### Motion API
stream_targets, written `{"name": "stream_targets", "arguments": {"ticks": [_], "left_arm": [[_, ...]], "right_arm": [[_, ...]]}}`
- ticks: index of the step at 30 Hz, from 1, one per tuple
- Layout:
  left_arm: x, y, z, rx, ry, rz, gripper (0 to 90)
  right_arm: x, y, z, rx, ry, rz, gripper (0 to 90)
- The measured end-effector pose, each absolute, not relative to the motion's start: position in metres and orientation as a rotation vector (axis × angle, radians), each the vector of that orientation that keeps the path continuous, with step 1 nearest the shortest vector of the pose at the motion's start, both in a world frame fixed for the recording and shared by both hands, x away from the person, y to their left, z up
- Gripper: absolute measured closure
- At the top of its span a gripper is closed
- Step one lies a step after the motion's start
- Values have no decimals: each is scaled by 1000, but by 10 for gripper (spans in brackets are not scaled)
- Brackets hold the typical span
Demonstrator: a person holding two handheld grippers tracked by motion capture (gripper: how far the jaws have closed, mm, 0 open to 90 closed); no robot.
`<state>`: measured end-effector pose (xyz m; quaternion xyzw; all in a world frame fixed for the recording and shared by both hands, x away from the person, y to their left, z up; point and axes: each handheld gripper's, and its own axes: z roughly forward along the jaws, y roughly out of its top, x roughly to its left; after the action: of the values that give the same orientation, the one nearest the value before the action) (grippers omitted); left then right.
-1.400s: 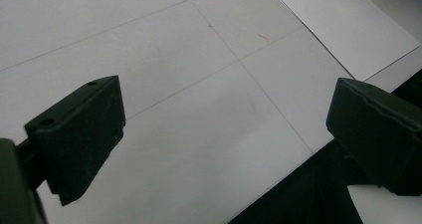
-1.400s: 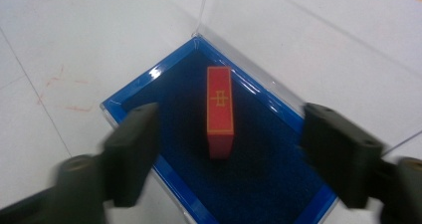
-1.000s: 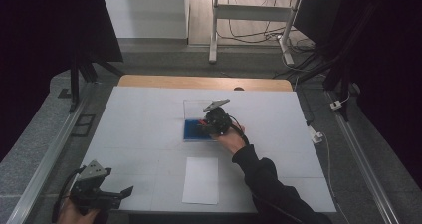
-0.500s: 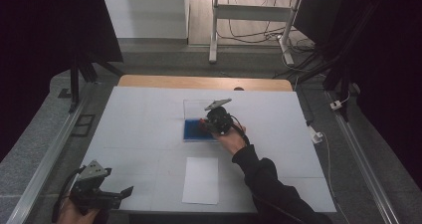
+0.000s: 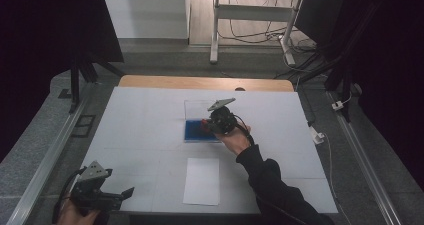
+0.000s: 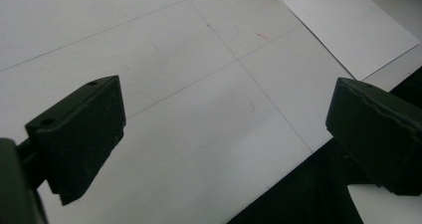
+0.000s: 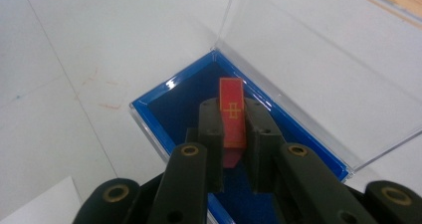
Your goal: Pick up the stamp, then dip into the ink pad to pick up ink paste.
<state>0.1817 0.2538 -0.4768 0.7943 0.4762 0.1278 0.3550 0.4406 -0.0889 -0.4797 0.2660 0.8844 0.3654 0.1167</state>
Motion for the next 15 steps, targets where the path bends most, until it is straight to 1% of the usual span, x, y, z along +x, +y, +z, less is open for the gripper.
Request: {"name": "stream_targets", "arguments": {"ticks": [6,15], "left_arm": [[182,254,-477,2051,1230,329,29],[182,254,-477,2055,1227,328,29]], "right_arm": [[440,-90,-474,782,2579,1089,802],[444,-92,-475,803,2571,1089,801]]}}
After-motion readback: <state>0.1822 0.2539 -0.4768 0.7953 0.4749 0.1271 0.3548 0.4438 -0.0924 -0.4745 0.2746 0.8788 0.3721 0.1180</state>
